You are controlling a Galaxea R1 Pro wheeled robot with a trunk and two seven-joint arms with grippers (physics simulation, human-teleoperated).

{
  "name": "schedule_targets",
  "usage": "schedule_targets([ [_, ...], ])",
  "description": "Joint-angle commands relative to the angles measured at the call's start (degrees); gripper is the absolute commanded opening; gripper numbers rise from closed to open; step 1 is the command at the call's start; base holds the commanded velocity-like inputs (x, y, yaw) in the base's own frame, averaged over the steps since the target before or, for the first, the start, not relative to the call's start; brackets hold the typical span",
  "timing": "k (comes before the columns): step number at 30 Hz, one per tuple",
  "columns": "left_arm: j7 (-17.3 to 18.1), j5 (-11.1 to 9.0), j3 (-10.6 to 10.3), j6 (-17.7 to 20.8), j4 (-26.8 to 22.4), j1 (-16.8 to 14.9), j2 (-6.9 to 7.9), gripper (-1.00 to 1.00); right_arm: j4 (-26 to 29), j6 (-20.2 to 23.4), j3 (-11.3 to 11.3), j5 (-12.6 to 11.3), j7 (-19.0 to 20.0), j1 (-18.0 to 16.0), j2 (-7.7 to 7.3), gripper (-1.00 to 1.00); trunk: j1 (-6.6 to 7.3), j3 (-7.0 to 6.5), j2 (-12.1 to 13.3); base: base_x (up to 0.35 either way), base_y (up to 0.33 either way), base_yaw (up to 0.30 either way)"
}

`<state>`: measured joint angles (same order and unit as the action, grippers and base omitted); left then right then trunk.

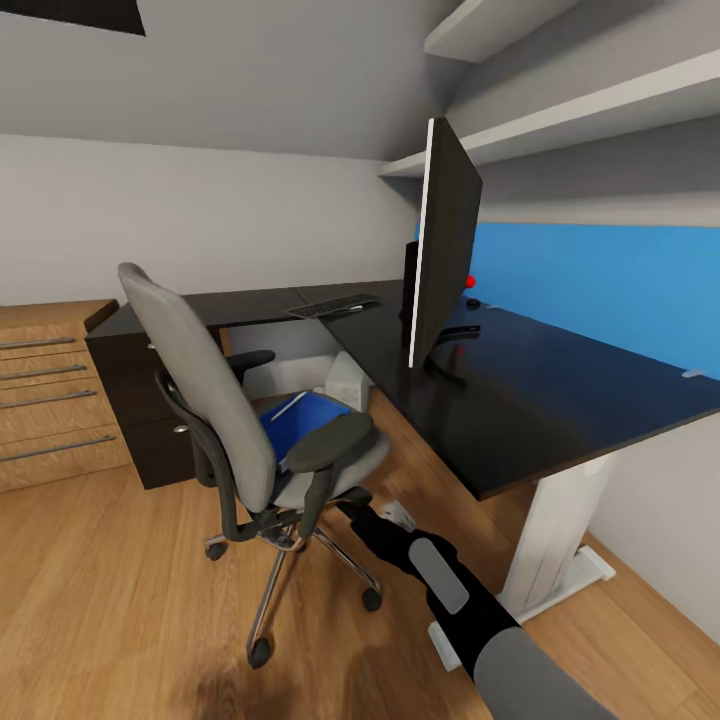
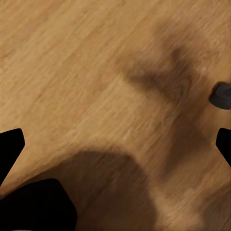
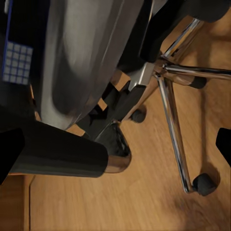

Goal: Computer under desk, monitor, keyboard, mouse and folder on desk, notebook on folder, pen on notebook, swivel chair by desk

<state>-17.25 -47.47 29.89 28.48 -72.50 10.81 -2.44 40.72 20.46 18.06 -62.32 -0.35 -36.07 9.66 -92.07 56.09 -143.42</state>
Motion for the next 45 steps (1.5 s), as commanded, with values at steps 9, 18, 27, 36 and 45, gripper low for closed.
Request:
schedule_targets([
  [9,-0.39,-0.61,0.07,0.21,0.3,0.0,-0.02,1.0,-0.37,0.11,-0.93,-0.33,1.31,0.28,-0.14,1.0,0.01,0.05,-0.02,0.072,0.0,0.0],
  [18,-0.42,-0.61,0.02,0.2,0.41,0.0,-0.03,1.0,-0.44,0.16,-2.77,-0.34,1.53,0.29,-0.26,1.0,0.01,0.05,-0.02,0.199,0.0,0.0],
  [27,-0.42,-0.61,0.05,0.29,0.49,0.0,-0.02,1.0,-0.36,0.26,-4.09,-0.34,1.57,0.29,-0.42,1.0,0.01,0.05,-0.02,0.054,0.0,0.0],
  [36,-0.42,-0.63,0.08,0.3,0.52,0.0,-0.02,1.0,-0.1,0.21,-4.34,-0.42,1.58,0.29,-0.37,1.0,0.01,0.05,-0.02,0.01,0.0,0.0],
  [45,-0.42,-0.61,0.08,0.3,0.64,0.0,-0.02,1.0,0.03,0.2,-3.9,-0.43,1.62,0.29,-0.35,1.0,0.01,0.05,-0.02,0.001,0.0,0.0],
])
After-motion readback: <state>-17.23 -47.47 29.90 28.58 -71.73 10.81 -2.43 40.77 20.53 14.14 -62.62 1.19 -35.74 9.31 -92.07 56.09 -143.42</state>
